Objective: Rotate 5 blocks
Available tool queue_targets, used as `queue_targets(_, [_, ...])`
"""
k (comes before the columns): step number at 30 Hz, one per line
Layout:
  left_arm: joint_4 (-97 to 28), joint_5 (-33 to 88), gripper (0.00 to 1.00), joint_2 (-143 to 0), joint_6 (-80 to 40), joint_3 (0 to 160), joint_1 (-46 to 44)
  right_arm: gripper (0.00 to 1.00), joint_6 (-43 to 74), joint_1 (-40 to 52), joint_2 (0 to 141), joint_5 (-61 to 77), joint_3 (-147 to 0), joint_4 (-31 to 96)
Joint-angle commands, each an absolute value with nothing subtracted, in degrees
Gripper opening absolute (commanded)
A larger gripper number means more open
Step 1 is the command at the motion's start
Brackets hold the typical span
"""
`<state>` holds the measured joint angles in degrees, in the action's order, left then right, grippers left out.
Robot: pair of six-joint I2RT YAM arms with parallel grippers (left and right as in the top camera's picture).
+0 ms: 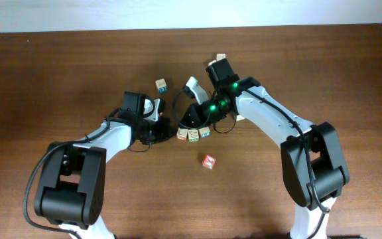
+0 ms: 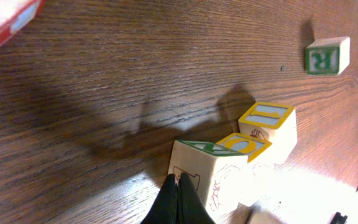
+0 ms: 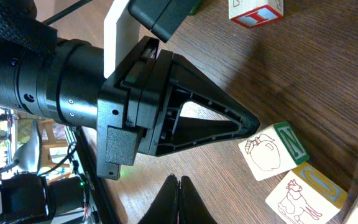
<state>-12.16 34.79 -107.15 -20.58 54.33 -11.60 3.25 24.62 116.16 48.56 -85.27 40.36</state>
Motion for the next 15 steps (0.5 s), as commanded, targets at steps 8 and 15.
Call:
queue_targets(8, [-11.90,34.61,0.00,-107.35,-20.05,54.43,-11.35,0.04,3.88,18.63,115.09,48.84,-85.12,42.30])
queue_targets(15, [-10.68,34.50,0.00,-107.33,-19.27,54.54,-11.35,0.04,3.68,16.75,114.67,46.44,-85.12,44.75])
